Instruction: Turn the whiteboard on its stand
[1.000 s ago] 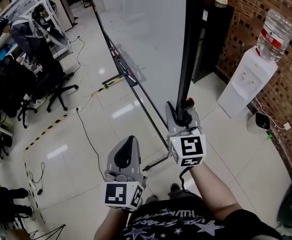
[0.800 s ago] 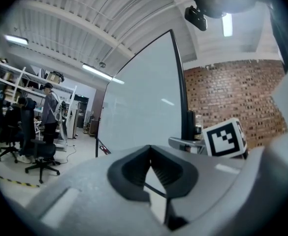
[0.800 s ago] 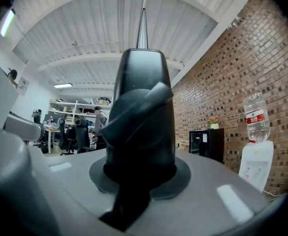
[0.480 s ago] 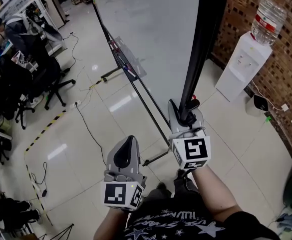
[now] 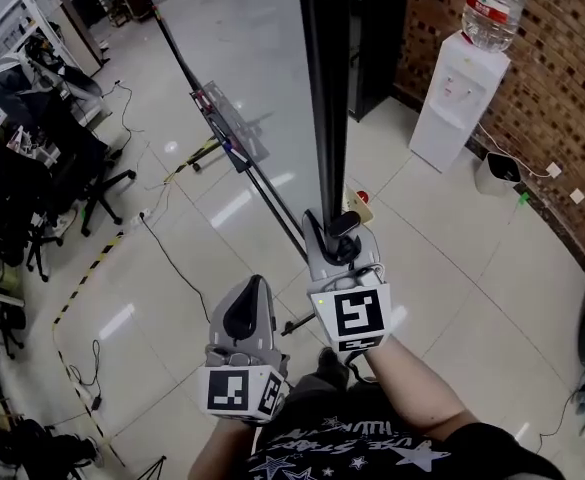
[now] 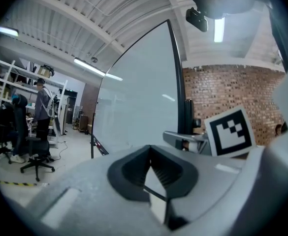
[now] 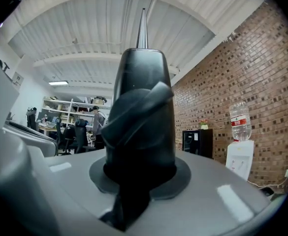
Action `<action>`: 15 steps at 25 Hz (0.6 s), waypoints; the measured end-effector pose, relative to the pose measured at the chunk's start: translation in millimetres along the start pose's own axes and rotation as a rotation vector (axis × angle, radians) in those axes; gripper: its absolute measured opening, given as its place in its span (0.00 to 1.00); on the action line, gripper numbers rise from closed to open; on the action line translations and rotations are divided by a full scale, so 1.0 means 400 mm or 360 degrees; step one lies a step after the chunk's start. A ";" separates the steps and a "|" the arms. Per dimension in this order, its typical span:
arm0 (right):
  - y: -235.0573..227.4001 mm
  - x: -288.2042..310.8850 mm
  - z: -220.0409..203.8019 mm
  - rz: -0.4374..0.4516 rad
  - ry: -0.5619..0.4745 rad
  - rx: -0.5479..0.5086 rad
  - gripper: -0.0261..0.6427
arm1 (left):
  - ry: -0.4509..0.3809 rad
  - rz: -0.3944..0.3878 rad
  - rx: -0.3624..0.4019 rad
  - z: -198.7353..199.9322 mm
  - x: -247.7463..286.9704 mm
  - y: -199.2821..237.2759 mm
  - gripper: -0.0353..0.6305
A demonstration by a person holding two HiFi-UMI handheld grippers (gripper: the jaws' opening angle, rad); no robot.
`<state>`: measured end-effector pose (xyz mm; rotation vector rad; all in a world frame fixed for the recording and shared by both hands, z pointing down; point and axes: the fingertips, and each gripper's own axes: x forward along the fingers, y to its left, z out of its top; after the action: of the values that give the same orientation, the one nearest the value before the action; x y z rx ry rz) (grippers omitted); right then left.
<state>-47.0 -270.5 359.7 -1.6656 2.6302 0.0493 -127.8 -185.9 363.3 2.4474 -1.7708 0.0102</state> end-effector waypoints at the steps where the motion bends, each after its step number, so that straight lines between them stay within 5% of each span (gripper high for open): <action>1: 0.002 -0.015 0.000 -0.0012 0.0000 0.0002 0.16 | -0.0003 0.0000 -0.0005 -0.002 -0.013 -0.010 0.06; 15: 0.081 -0.238 0.017 -0.0077 0.0002 -0.0007 0.16 | 0.0003 0.0127 0.0011 -0.053 -0.279 -0.085 0.06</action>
<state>-35.7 -170.4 357.0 -1.7300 2.5913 0.0526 -129.3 -67.7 372.5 2.3788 -1.8694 0.0261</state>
